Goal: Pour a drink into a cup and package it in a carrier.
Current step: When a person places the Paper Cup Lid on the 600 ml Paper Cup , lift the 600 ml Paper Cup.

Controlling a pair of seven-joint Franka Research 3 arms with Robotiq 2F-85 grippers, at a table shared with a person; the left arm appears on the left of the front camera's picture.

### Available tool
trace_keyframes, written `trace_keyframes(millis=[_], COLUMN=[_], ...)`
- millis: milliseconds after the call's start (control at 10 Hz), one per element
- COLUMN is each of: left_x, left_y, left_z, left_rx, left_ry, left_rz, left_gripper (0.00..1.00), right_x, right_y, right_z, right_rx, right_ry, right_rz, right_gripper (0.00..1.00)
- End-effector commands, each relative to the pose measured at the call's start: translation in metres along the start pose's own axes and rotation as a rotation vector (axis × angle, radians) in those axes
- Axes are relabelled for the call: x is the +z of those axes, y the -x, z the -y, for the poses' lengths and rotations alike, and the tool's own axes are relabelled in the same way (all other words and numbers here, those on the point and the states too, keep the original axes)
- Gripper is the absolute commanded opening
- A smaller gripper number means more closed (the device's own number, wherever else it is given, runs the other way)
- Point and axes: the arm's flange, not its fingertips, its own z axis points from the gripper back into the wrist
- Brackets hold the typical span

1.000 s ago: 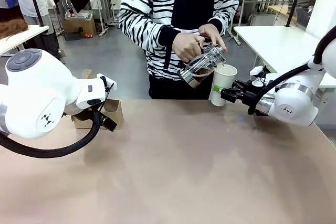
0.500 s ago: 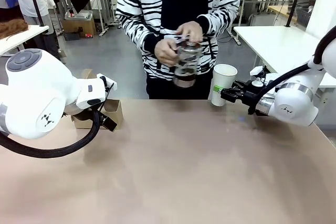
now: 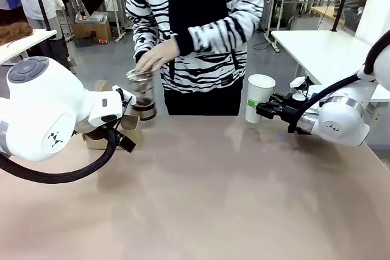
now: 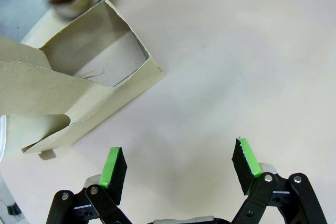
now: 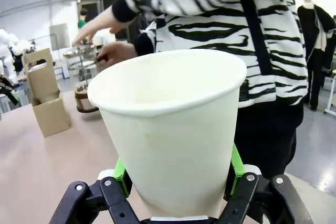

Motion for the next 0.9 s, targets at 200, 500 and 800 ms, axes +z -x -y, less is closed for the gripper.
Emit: trace_keyframes(millis=[200,500,800], left_x=[0.0004,0.0004,0.0004], left_y=[0.0001,0.0001,0.0001], left_z=[-0.0002,-0.0002,-0.0002], left_rx=[0.001,0.001,0.001], left_ry=[0.002,0.002,0.002], left_rz=[0.001,0.001,0.001], left_gripper=[1.00,1.00,1.00], right_x=[-0.0013,-0.0013,-0.0013], right_y=[-0.0006,-0.0006,-0.0006], right_z=[-0.0002,-0.0002,-0.0002], right_rx=[0.011,0.011,0.011], right_ry=[0.002,0.002,0.002], right_rz=[0.010,0.010,0.010], right_gripper=[0.81,0.81,0.81])
